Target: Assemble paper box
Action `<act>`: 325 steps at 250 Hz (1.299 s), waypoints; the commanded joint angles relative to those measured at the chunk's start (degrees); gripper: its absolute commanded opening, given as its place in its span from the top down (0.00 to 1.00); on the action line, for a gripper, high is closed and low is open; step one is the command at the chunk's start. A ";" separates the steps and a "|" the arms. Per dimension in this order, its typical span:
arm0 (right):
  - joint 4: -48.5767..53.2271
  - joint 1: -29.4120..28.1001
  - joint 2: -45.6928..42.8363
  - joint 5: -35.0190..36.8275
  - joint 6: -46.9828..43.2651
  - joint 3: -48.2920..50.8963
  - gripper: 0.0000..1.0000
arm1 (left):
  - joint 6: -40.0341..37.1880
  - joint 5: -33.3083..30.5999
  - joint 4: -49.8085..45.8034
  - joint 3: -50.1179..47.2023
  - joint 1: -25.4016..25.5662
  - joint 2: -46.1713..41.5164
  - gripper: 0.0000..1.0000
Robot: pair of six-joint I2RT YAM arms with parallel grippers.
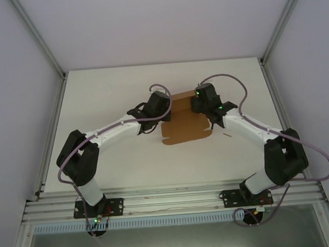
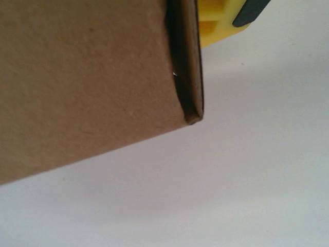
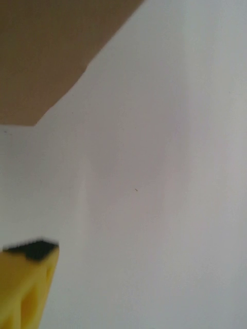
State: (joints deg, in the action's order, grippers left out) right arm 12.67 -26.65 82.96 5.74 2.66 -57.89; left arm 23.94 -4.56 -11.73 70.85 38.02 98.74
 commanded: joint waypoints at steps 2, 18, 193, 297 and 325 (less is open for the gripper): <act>-5.47 0.14 -8.23 -14.43 -0.97 2.76 0.00 | -1.18 -1.21 -3.71 2.34 -0.44 0.30 1.00; -7.04 0.31 -12.37 -20.68 -0.78 4.95 0.00 | -1.69 -1.01 -4.89 2.66 -1.05 0.35 1.00; 10.20 7.61 -27.73 -11.18 6.00 11.22 0.00 | -44.10 10.36 -50.23 22.85 -4.49 10.10 1.00; 9.87 8.93 -22.97 -11.92 4.29 10.69 0.00 | -37.75 -17.34 -50.79 38.30 0.68 34.83 1.00; 9.76 8.99 -23.08 -11.37 4.12 10.89 0.00 | -35.57 -25.46 -44.64 38.90 1.42 38.52 1.00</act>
State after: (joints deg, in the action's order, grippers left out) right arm 22.46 -18.15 60.05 -7.25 7.68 -47.22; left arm -15.25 -14.85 -62.65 108.66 38.98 132.16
